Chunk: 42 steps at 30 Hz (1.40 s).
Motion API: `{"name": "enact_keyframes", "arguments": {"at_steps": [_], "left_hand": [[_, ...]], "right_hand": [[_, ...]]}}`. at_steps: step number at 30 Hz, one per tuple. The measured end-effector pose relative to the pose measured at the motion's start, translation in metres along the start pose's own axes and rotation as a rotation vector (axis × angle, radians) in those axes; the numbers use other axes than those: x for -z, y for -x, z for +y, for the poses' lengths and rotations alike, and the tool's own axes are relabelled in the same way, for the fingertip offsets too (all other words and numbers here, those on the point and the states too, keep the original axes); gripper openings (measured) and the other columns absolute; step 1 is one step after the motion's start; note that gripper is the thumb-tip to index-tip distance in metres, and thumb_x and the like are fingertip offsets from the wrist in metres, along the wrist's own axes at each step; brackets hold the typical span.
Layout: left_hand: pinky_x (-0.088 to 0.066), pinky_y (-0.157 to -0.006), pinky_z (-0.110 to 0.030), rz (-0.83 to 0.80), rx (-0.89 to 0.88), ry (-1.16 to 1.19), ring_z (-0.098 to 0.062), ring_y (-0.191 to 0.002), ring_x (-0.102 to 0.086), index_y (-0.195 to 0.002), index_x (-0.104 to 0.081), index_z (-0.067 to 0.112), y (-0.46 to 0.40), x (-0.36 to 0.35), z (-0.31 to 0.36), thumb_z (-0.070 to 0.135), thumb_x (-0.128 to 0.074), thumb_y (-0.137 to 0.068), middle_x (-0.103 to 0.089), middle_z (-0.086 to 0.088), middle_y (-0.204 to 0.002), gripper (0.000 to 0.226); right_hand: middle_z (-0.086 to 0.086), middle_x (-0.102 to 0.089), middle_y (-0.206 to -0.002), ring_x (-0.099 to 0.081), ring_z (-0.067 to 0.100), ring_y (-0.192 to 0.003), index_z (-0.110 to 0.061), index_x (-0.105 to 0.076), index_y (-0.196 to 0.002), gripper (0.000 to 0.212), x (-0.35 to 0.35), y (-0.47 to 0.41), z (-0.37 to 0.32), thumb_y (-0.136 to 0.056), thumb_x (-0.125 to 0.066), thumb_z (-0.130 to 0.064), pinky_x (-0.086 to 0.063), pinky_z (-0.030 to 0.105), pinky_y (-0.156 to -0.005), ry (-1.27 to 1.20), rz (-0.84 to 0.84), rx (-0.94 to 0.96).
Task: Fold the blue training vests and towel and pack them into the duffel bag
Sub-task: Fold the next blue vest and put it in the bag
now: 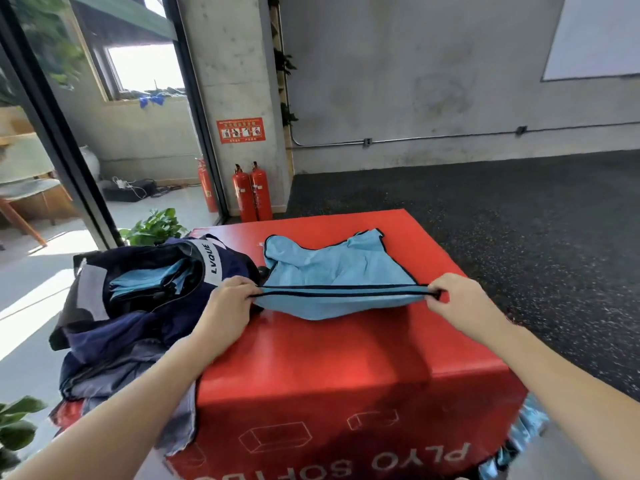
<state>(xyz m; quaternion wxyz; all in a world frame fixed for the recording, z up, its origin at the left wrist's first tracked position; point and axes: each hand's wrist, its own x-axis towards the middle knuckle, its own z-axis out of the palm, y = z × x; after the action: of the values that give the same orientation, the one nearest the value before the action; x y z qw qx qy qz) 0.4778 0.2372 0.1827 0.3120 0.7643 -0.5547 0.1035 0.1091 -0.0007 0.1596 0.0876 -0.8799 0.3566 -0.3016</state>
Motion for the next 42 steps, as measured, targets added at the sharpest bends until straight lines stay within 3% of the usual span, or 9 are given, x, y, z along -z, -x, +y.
{"name": "enact_keyframes", "arguments": {"at_steps": [5, 9, 13, 20, 24, 28, 33, 37, 42], "left_hand": [[-0.043, -0.094, -0.03, 0.103, 0.009, 0.036, -0.025, -0.103, -0.066, -0.105, -0.079, 0.012, -0.05, 0.062, 0.042, 0.006, -0.066, -0.09, -0.076, -0.005, -0.106, 0.021], [-0.039, -0.077, -0.026, 0.234, 0.078, 0.147, -0.017, -0.09, -0.063, -0.105, -0.078, 0.018, -0.083, 0.127, 0.085, 0.02, -0.065, -0.095, -0.072, 0.004, -0.091, 0.017], [-0.041, -0.062, -0.022, 0.336, 0.023, 0.239, -0.021, -0.076, -0.061, -0.099, -0.076, 0.019, -0.114, 0.2, 0.13, 0.019, -0.065, -0.095, -0.07, -0.003, -0.083, 0.012], [-0.047, -0.071, -0.028, 0.487, -0.004, 0.341, -0.025, -0.087, -0.067, -0.096, -0.079, 0.019, -0.139, 0.32, 0.186, 0.028, -0.076, -0.087, -0.074, -0.002, -0.088, 0.014], [-0.047, -0.06, -0.028, 0.426, -0.008, 0.323, -0.02, -0.069, -0.063, -0.091, -0.079, 0.021, -0.14, 0.362, 0.201, 0.037, -0.078, -0.084, -0.074, -0.003, -0.083, 0.017], [-0.05, -0.07, -0.029, 0.368, -0.008, 0.34, -0.025, -0.086, -0.069, -0.086, -0.079, 0.021, -0.142, 0.377, 0.195, 0.038, -0.08, -0.082, -0.075, -0.002, -0.085, 0.018], [-0.051, -0.072, -0.03, 0.283, 0.065, 0.46, -0.018, -0.078, -0.062, -0.085, -0.079, 0.012, -0.15, 0.362, 0.174, 0.025, -0.085, -0.079, -0.073, -0.003, -0.083, 0.016], [-0.056, -0.097, -0.046, 0.223, 0.143, 0.535, -0.024, -0.09, -0.066, -0.086, -0.079, 0.006, -0.161, 0.332, 0.148, 0.017, -0.087, -0.075, -0.075, -0.017, -0.1, 0.018], [-0.055, -0.09, -0.033, 0.086, 0.201, 0.512, -0.03, -0.1, -0.069, -0.089, -0.078, 0.006, -0.174, 0.269, 0.111, 0.019, -0.082, -0.082, -0.075, -0.012, -0.094, 0.016]], "right_hand": [[-0.001, -0.068, -0.087, -0.06, 0.015, -0.085, -0.009, -0.076, -0.092, 0.011, 0.065, -0.037, -0.034, -0.082, -0.074, -0.004, -0.037, 0.009, -0.073, -0.229, 0.237, -0.178], [-0.004, -0.071, -0.092, -0.064, 0.013, -0.091, -0.012, -0.078, -0.101, 0.013, 0.139, -0.062, -0.066, -0.089, -0.072, -0.017, -0.043, 0.025, -0.081, -0.396, 0.344, -0.191], [-0.006, -0.07, -0.1, -0.063, 0.006, -0.089, -0.013, -0.075, -0.109, 0.019, 0.219, -0.086, -0.105, -0.094, -0.068, -0.023, -0.044, 0.021, -0.08, -0.508, 0.414, -0.137], [-0.004, -0.073, -0.099, -0.066, 0.013, -0.096, -0.01, -0.076, -0.111, 0.024, 0.336, -0.102, -0.159, -0.095, -0.069, -0.027, -0.046, 0.026, -0.086, -0.522, 0.473, -0.042], [0.008, -0.07, -0.114, -0.064, 0.024, -0.108, -0.004, -0.07, -0.119, 0.029, 0.372, -0.106, -0.172, -0.097, -0.067, -0.022, -0.045, 0.033, -0.1, -0.508, 0.384, -0.069], [0.003, -0.07, -0.112, -0.061, 0.018, -0.108, -0.004, -0.072, -0.114, 0.023, 0.384, -0.108, -0.172, -0.096, -0.068, -0.018, -0.044, 0.036, -0.107, -0.528, 0.276, -0.08], [0.004, -0.077, -0.095, -0.068, 0.022, -0.105, -0.01, -0.078, -0.093, 0.008, 0.37, -0.117, -0.157, -0.085, -0.078, -0.011, -0.052, 0.037, -0.101, -0.585, 0.184, -0.123], [0.0, -0.078, -0.096, -0.07, 0.016, -0.101, -0.014, -0.08, -0.095, 0.012, 0.34, -0.131, -0.141, -0.083, -0.081, -0.012, -0.05, 0.035, -0.101, -0.529, 0.165, -0.133], [-0.004, -0.075, -0.091, -0.068, 0.013, -0.092, -0.014, -0.078, -0.098, 0.013, 0.277, -0.152, -0.113, -0.085, -0.08, -0.014, -0.048, 0.028, -0.086, -0.369, 0.174, -0.148]]}}
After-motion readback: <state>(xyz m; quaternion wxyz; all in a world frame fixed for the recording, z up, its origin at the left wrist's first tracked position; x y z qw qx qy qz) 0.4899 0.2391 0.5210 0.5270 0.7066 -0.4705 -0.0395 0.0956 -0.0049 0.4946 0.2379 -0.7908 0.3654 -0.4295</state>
